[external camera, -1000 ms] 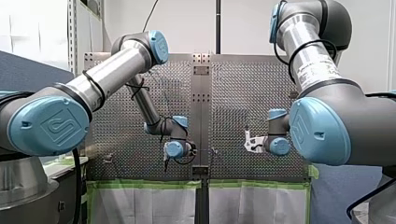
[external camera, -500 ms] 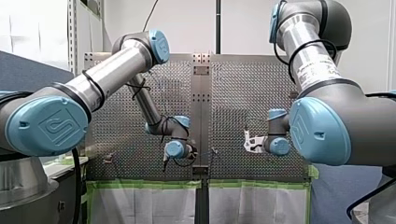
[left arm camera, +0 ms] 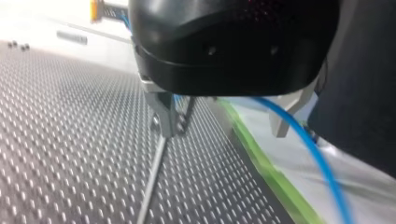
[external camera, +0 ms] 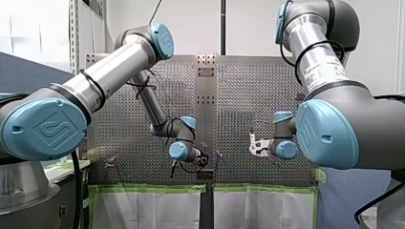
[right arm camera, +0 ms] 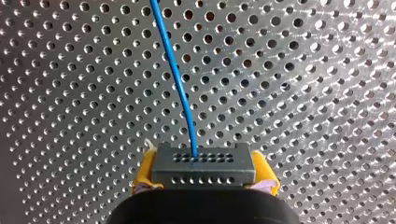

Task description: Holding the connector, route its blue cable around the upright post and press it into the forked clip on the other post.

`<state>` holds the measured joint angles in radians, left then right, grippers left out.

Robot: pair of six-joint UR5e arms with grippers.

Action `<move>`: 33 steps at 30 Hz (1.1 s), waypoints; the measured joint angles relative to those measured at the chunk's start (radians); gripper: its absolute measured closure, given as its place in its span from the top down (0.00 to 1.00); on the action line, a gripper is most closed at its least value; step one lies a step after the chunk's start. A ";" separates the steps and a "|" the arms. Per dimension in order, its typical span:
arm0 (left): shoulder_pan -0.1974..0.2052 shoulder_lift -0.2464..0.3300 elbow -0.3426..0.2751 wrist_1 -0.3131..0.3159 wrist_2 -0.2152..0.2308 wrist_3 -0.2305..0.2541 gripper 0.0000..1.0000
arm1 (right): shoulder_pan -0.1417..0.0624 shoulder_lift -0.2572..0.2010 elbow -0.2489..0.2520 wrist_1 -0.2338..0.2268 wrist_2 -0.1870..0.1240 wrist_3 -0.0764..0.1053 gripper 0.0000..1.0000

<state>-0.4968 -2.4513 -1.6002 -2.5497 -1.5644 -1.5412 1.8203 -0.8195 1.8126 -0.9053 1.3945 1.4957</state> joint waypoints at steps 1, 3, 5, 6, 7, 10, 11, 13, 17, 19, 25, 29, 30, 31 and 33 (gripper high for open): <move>-0.003 0.003 0.000 0.000 0.008 0.000 1.00 | 0.000 0.000 0.000 0.000 -0.001 0.002 0.00; -0.011 0.007 -0.001 0.002 0.025 0.001 1.00 | -0.001 0.000 0.000 0.000 -0.002 0.003 0.00; -0.019 0.009 -0.001 0.004 0.036 0.001 1.00 | -0.001 0.000 0.000 0.001 -0.003 0.004 0.00; -0.023 0.010 -0.001 0.004 0.039 0.001 1.00 | -0.001 0.000 0.000 0.001 -0.003 0.004 0.00; -0.027 0.010 -0.001 0.005 0.040 0.000 1.00 | -0.001 0.000 0.000 0.001 -0.003 0.004 0.00; -0.038 0.011 -0.001 0.006 0.039 0.000 1.00 | -0.001 0.000 0.000 0.002 -0.003 0.005 0.00; -0.042 0.011 -0.001 0.006 0.039 0.000 1.00 | -0.001 0.000 0.000 0.003 -0.003 0.005 0.00; -0.051 0.011 -0.001 0.006 0.036 0.000 1.00 | -0.001 0.001 0.000 0.003 -0.003 0.005 0.00; -0.067 0.012 -0.001 0.009 0.033 0.001 1.00 | -0.001 0.001 0.000 0.005 -0.005 0.006 0.00; -0.076 0.011 -0.001 0.011 0.025 0.000 1.00 | -0.001 0.001 0.000 0.006 -0.007 0.007 0.00; -0.090 0.012 -0.001 0.015 -0.011 -0.001 1.00 | -0.001 0.001 0.000 0.008 -0.008 0.010 0.00; -0.096 0.012 -0.001 0.023 -0.038 -0.003 1.00 | -0.002 0.001 0.000 0.008 -0.010 0.012 0.00; -0.098 0.011 -0.001 0.026 -0.046 -0.003 1.00 | -0.001 0.001 0.000 0.008 -0.010 0.012 0.00; -0.099 0.011 -0.001 0.027 -0.051 -0.004 1.00 | -0.001 0.001 0.000 0.008 -0.011 0.013 0.00; -0.102 0.011 -0.001 0.029 -0.059 -0.007 1.00 | -0.002 0.001 0.000 0.008 -0.013 0.015 0.00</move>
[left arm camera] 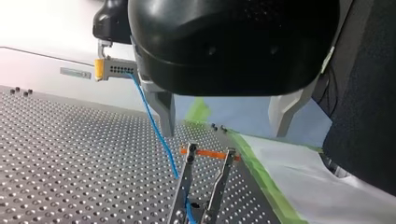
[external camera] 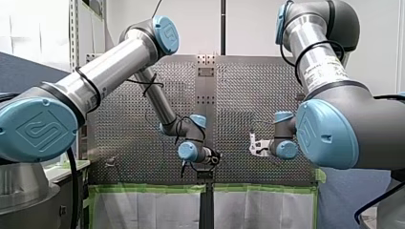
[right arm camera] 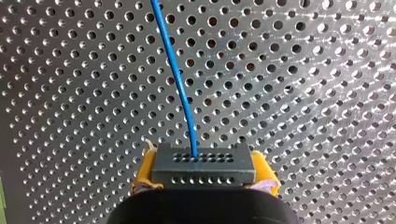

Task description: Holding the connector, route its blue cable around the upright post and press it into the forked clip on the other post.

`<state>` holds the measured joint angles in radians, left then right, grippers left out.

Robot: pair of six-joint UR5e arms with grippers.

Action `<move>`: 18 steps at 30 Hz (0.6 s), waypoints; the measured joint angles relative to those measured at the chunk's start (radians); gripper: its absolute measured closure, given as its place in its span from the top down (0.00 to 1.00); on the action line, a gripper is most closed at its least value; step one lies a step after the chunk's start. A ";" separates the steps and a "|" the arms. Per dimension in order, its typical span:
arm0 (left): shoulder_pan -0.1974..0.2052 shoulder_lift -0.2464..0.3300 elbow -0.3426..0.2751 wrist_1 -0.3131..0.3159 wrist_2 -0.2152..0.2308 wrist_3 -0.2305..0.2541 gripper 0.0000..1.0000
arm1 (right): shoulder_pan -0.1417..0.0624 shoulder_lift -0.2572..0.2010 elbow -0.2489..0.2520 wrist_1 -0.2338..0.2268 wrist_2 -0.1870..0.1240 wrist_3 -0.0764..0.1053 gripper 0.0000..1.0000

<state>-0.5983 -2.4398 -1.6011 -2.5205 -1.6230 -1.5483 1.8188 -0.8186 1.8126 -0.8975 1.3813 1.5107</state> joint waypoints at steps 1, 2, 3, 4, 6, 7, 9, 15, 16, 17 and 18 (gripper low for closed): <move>-0.001 0.000 0.000 0.001 -0.002 -0.001 1.00 | 0.000 0.000 0.000 0.000 -0.001 0.001 0.00; -0.001 0.000 0.000 0.001 -0.004 -0.003 1.00 | 0.000 0.000 0.000 0.001 -0.003 0.001 0.00; -0.001 0.000 0.000 0.001 -0.007 -0.005 1.00 | 0.000 0.000 0.000 0.001 -0.004 0.001 0.00; -0.002 0.000 0.000 0.001 -0.009 -0.007 1.00 | 0.000 0.000 0.000 0.002 -0.005 0.002 0.00; -0.003 0.000 0.000 0.001 -0.013 -0.011 1.00 | 0.000 0.000 0.000 0.004 -0.006 0.002 0.00; -0.003 0.000 0.000 0.001 -0.014 -0.012 1.00 | 0.000 0.000 0.000 0.005 -0.006 0.002 0.00; -0.004 0.000 0.000 0.002 -0.015 -0.016 1.00 | 0.000 0.000 0.000 0.006 -0.006 0.002 0.00; -0.006 0.000 0.000 0.000 -0.016 -0.022 1.00 | 0.000 0.000 0.000 0.011 -0.008 0.002 0.00; -0.006 0.000 0.000 0.000 -0.016 -0.023 1.00 | 0.000 0.000 0.000 0.012 -0.009 0.002 0.00; -0.006 0.000 0.000 0.000 -0.016 -0.023 1.00 | 0.000 0.000 0.000 0.013 -0.011 0.002 0.00; -0.006 0.000 0.000 0.000 -0.016 -0.024 1.00 | 0.000 0.000 0.000 0.013 -0.012 0.002 0.00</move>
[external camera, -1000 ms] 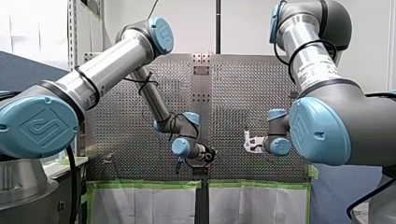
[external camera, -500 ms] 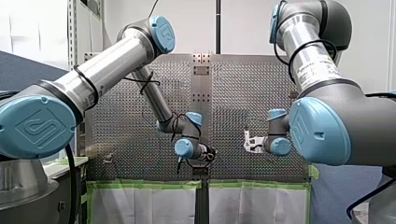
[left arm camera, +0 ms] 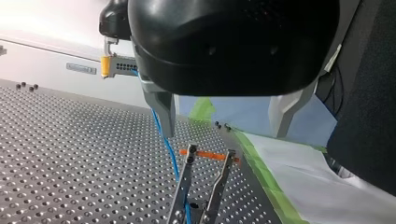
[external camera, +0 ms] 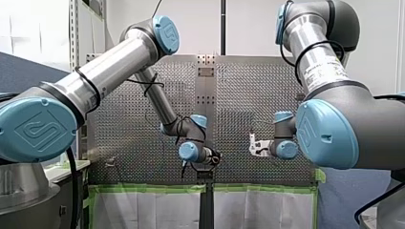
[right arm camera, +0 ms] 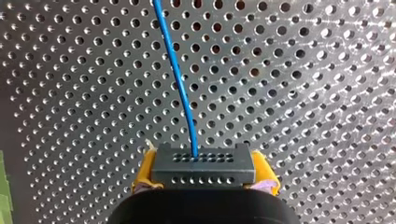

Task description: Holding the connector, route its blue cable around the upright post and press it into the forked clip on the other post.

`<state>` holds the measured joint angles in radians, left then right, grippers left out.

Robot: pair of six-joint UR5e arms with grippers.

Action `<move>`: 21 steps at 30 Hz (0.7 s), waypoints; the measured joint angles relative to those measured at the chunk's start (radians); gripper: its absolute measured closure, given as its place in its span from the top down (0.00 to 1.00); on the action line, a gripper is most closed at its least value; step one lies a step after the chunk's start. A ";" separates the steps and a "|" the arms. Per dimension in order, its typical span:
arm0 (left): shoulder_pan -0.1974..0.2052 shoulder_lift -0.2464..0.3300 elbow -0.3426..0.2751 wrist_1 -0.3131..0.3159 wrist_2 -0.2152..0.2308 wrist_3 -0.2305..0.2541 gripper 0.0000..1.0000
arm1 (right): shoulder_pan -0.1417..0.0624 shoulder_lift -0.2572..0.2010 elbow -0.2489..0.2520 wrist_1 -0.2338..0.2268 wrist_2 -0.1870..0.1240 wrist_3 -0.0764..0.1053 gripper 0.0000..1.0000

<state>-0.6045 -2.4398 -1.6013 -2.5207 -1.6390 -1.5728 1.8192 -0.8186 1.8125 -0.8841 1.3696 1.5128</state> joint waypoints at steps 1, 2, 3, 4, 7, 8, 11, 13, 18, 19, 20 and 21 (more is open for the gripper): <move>0.000 0.000 0.000 0.000 0.000 -0.001 1.00 | 0.000 0.000 0.000 0.001 -0.001 0.000 0.00; 0.000 0.000 0.000 -0.001 0.000 -0.001 1.00 | 0.000 0.000 0.000 0.001 -0.002 0.000 0.00; 0.000 0.000 0.000 -0.001 -0.001 -0.002 1.00 | 0.000 0.000 0.000 0.001 -0.002 0.000 0.00; 0.000 0.000 0.000 -0.001 -0.003 -0.002 1.00 | 0.000 0.000 0.000 0.002 -0.002 0.000 0.00; -0.002 0.007 -0.009 0.002 -0.017 -0.001 1.00 | 0.000 0.000 0.000 0.002 -0.003 0.000 0.00; -0.002 0.012 -0.015 0.006 -0.022 -0.001 1.00 | 0.000 0.000 0.000 0.002 -0.003 0.000 0.00; 0.002 0.035 -0.040 0.028 -0.045 -0.009 1.00 | 0.000 0.000 0.000 0.002 -0.003 0.000 0.00; 0.003 0.055 -0.059 0.048 -0.064 -0.021 1.00 | 0.000 0.000 0.000 0.003 -0.003 0.000 0.00; -0.001 0.096 -0.101 0.089 -0.105 -0.054 1.00 | -0.001 0.000 0.000 0.003 -0.003 0.000 0.00; -0.001 0.104 -0.108 0.096 -0.112 -0.061 1.00 | 0.000 0.000 0.000 0.003 -0.004 0.000 0.00; -0.001 0.111 -0.115 0.103 -0.119 -0.067 1.00 | 0.000 0.000 0.000 0.003 -0.006 0.000 0.00; -0.002 0.120 -0.125 0.113 -0.129 -0.077 1.00 | 0.000 0.000 0.000 0.003 -0.007 0.000 0.00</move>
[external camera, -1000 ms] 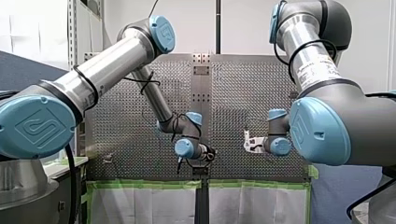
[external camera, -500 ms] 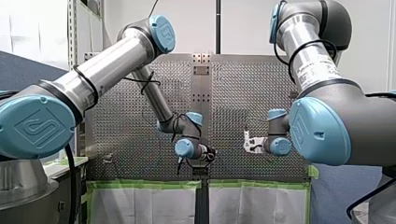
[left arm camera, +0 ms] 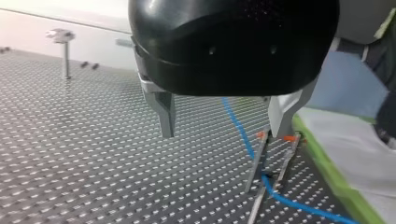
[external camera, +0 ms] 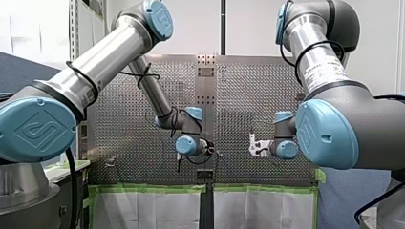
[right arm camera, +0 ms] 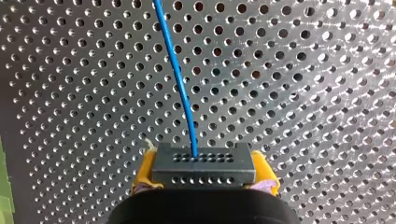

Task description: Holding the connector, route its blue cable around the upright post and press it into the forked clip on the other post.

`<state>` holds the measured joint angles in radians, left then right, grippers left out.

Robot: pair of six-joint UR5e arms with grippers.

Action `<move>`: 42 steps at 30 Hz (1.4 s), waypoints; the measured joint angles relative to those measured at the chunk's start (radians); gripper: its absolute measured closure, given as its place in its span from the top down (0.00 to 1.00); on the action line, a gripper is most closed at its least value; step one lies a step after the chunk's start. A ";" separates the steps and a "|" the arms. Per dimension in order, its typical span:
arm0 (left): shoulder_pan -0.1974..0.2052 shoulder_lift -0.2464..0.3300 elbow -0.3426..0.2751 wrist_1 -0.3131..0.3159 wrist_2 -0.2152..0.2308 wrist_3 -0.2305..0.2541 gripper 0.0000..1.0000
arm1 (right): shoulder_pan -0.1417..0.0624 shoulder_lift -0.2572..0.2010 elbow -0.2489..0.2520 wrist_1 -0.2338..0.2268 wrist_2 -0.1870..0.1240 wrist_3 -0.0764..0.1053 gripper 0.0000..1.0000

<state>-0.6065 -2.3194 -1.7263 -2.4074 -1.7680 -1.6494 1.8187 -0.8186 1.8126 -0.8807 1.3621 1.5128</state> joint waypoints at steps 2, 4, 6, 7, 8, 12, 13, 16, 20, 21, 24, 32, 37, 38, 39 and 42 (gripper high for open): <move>-0.001 0.016 -0.016 0.013 -0.016 -0.016 1.00 | 0.000 0.000 0.000 0.000 -0.003 0.001 0.00; -0.001 0.035 -0.035 0.017 -0.035 -0.035 1.00 | 0.000 0.000 0.000 0.000 -0.006 0.004 0.00; -0.001 0.055 -0.055 0.009 -0.055 -0.055 1.00 | 0.000 0.000 0.000 0.000 -0.009 0.007 0.00; -0.001 0.063 -0.063 0.004 -0.063 -0.063 1.00 | 0.000 0.000 0.000 -0.001 -0.011 0.009 0.00; -0.001 0.072 -0.072 -0.002 -0.072 -0.072 1.00 | 0.001 0.000 0.000 -0.001 -0.012 0.010 0.00; -0.001 0.115 -0.115 0.001 -0.115 -0.094 1.00 | 0.001 0.000 0.000 0.000 -0.014 0.012 0.00; -0.001 0.124 -0.124 0.006 -0.124 -0.095 1.00 | 0.002 0.000 0.000 0.000 -0.015 0.012 0.00; -0.001 0.153 -0.153 0.030 -0.151 -0.090 1.00 | 0.003 0.000 0.000 0.000 -0.015 0.013 0.00; -0.001 0.192 -0.192 0.048 -0.168 -0.082 1.00 | 0.003 0.000 0.000 0.000 -0.015 0.013 0.00; -0.001 0.204 -0.204 0.056 -0.169 -0.078 1.00 | 0.003 0.000 0.000 0.000 -0.015 0.013 0.00; -0.001 0.236 -0.236 0.079 -0.171 -0.077 1.00 | 0.003 0.000 0.000 0.000 -0.015 0.013 0.00; 0.000 0.308 -0.308 0.095 -0.178 -0.089 1.00 | 0.006 0.000 0.000 -0.001 -0.015 0.013 0.00; 0.007 0.357 -0.357 0.114 -0.179 -0.099 1.00 | 0.006 0.000 0.000 0.000 -0.015 0.013 0.00; 0.007 0.366 -0.366 0.116 -0.179 -0.102 1.00 | 0.006 0.000 0.000 0.000 -0.015 0.013 0.00; 0.008 0.377 -0.377 0.118 -0.179 -0.104 1.00 | 0.006 0.000 0.000 0.000 -0.015 0.013 0.00; 0.009 0.402 -0.402 0.119 -0.179 -0.106 1.00 | 0.007 0.000 0.000 0.000 -0.015 0.013 0.00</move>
<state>-0.5975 -1.9174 -2.1281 -2.2880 -1.9473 -1.7554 1.8258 -0.8186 1.8126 -0.8807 1.3470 1.5256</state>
